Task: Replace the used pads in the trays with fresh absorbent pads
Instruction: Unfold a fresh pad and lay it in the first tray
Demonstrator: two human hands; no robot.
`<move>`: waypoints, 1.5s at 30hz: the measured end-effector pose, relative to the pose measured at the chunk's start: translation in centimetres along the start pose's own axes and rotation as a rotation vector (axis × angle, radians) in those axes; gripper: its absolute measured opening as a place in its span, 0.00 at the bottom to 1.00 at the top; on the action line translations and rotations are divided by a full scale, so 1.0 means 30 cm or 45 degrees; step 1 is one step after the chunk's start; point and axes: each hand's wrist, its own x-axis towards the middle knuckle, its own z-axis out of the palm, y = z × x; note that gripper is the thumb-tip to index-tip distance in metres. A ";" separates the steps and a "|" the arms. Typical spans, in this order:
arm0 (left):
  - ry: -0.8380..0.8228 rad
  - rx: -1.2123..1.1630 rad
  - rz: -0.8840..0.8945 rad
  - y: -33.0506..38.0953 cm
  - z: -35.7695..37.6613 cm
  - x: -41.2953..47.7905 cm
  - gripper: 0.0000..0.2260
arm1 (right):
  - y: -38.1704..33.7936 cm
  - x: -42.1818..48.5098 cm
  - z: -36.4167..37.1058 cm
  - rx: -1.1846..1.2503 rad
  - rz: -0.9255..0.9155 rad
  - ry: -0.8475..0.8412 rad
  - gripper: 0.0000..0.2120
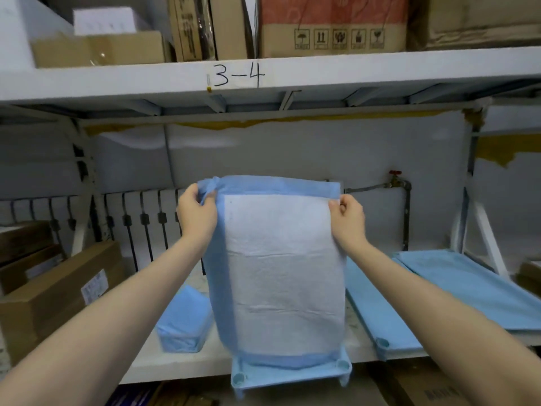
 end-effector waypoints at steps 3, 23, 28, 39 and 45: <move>0.026 0.053 0.043 0.045 -0.013 0.024 0.09 | -0.048 0.017 -0.018 0.018 -0.054 0.016 0.15; -0.315 0.886 -0.587 -0.293 -0.075 -0.022 0.09 | 0.140 -0.056 0.099 -0.190 0.145 -0.387 0.11; -0.692 0.755 -0.343 -0.308 0.044 -0.089 0.16 | 0.191 -0.121 0.173 -0.275 0.015 -0.686 0.09; -0.946 0.466 -0.052 -0.296 0.194 -0.171 0.18 | 0.168 -0.184 0.219 -0.462 -0.197 -0.857 0.10; -0.546 0.572 -0.090 -0.246 0.166 -0.100 0.10 | 0.226 -0.213 0.207 -0.770 -0.233 -0.912 0.13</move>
